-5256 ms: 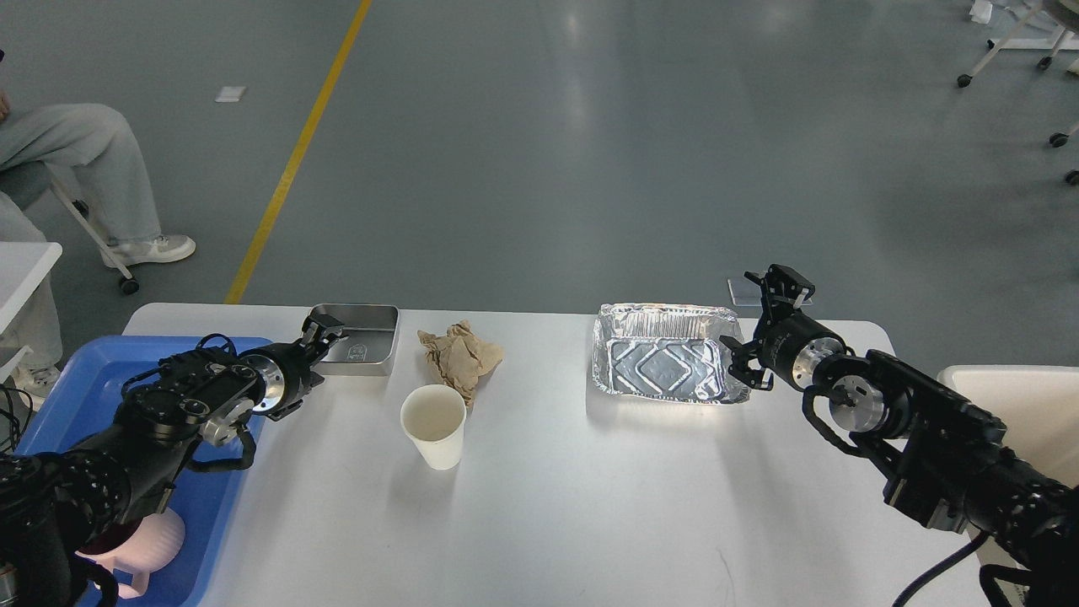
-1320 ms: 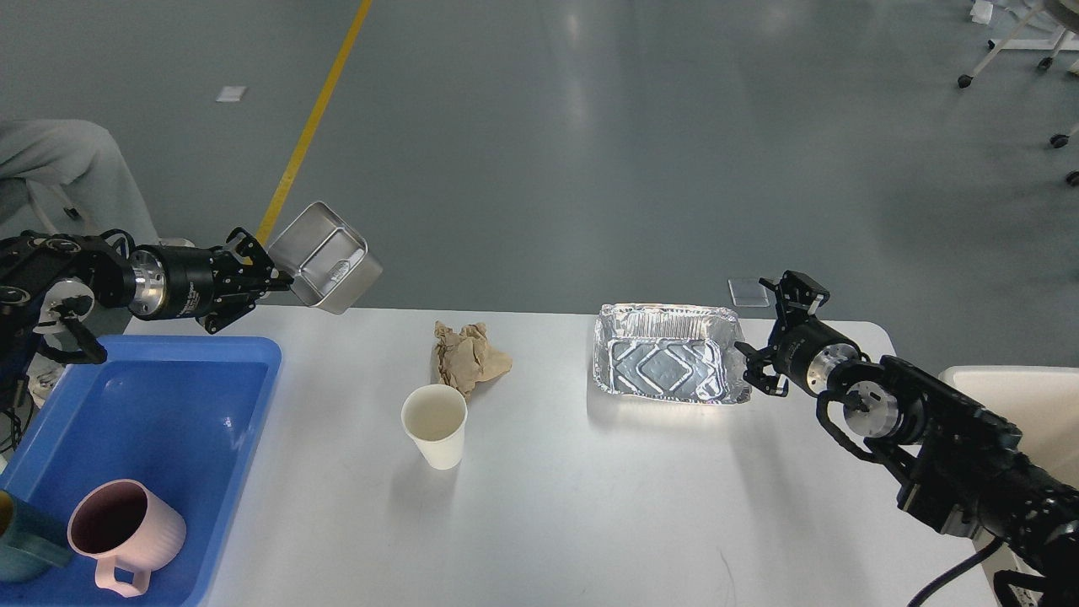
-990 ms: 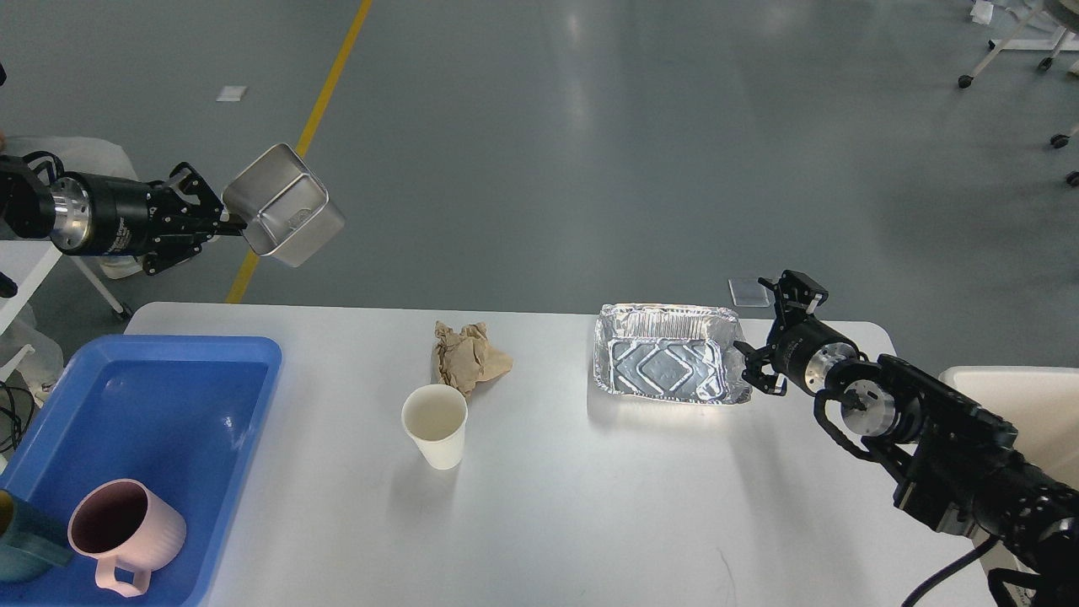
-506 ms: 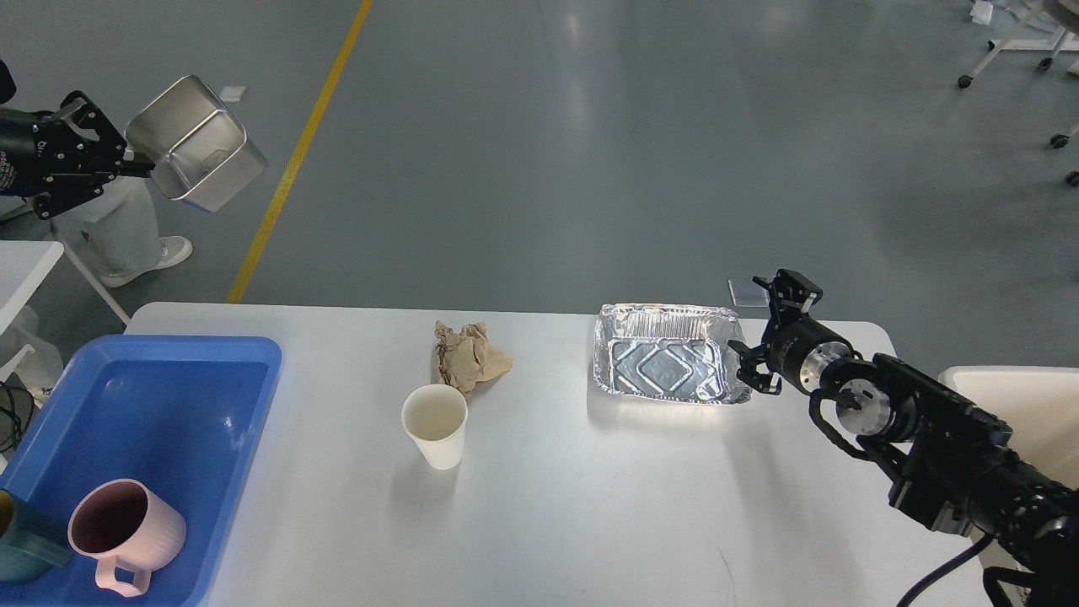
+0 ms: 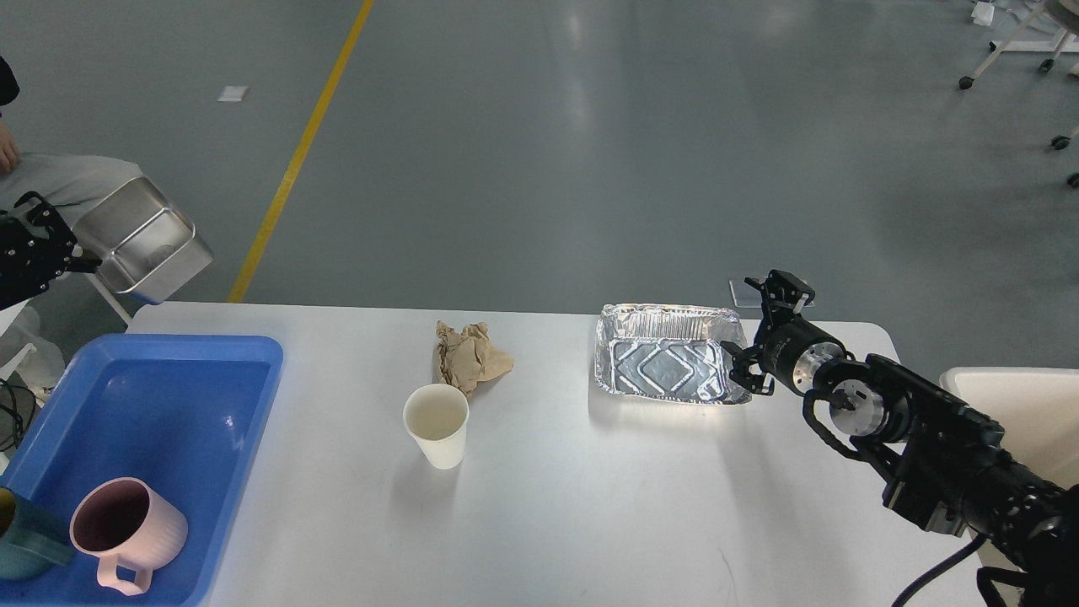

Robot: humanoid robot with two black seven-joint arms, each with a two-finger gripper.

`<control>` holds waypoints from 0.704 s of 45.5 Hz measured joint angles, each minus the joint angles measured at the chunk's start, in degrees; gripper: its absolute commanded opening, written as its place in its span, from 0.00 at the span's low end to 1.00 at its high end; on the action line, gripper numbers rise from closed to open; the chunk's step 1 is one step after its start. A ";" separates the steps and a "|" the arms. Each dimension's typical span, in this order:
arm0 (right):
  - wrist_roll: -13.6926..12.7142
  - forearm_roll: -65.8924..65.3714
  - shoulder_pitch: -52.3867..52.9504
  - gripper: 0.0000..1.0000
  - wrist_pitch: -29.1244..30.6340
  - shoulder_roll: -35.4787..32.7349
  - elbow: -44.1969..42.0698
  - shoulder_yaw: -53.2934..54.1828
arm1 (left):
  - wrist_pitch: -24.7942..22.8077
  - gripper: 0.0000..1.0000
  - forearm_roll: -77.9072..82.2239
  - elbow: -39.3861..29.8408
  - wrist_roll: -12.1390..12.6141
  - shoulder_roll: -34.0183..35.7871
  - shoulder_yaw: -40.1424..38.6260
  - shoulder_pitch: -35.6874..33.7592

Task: Tidy desktop
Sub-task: 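Lower the steel tray into the blue bin and release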

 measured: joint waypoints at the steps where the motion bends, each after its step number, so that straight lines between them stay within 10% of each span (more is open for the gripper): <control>1: 0.00 0.00 -0.01 1.00 0.00 0.00 0.00 0.00 | 0.00 0.00 -0.01 0.00 -0.07 0.18 -0.01 0.68; 32: 0.00 -2.03 -0.95 1.00 0.09 -0.53 -0.04 -0.04 | 14.42 0.00 -0.55 0.64 -1.08 -0.51 -0.20 16.26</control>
